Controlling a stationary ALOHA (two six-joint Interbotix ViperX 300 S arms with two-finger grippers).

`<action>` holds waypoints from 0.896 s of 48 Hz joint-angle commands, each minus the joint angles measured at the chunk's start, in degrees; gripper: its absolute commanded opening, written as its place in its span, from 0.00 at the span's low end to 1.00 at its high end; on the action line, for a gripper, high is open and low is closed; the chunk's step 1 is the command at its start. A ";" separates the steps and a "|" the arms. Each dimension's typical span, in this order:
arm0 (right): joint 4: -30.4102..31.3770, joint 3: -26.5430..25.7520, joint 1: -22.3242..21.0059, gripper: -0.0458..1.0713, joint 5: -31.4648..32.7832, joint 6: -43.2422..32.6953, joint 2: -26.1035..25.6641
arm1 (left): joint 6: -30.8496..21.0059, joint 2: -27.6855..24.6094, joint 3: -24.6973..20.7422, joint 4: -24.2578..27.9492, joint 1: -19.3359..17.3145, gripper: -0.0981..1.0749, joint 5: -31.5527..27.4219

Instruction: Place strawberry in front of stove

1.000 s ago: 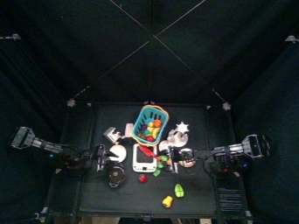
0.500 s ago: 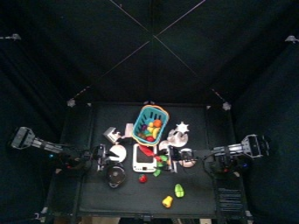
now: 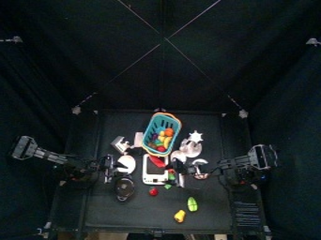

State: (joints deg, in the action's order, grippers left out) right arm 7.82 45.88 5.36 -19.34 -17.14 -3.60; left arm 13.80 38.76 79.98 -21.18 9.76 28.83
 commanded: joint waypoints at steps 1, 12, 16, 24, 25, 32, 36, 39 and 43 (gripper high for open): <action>0.18 -1.85 0.09 0.93 2.55 -0.09 0.00 | -0.09 -0.09 -1.41 -0.53 0.53 0.70 0.26; 0.18 -5.19 1.23 0.93 3.34 -0.09 3.69 | -0.09 -0.18 -1.41 -2.20 2.20 0.70 0.35; 0.18 -7.56 1.58 0.93 3.43 -0.09 6.50 | -0.09 -0.18 -1.41 -2.72 2.55 0.70 0.26; 1.49 -11.43 2.81 0.92 6.06 0.26 11.69 | -0.09 -0.35 -1.32 -3.25 2.99 0.70 0.26; 1.76 -11.78 3.08 0.92 6.59 0.18 12.04 | -0.09 -0.44 -1.32 -3.25 2.90 0.70 0.26; 2.29 -13.71 5.01 0.91 10.46 -0.18 13.62 | -0.18 -0.44 -1.32 -3.25 2.90 0.70 0.26; 2.11 -14.33 5.89 0.90 12.83 -0.18 13.62 | -0.09 -0.44 -1.32 -3.25 2.99 0.70 0.26; 1.93 -14.33 5.98 0.89 13.71 -0.18 13.62 | -0.09 -0.44 -1.32 -3.25 2.90 0.70 0.26; 1.49 -14.33 5.98 0.86 14.41 -0.18 13.62 | -0.18 -0.44 -1.23 -3.25 2.90 0.70 0.26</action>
State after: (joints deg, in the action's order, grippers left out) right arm 9.67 32.61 11.43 -5.27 -17.23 11.16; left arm 13.71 38.50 79.98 -24.35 12.57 28.83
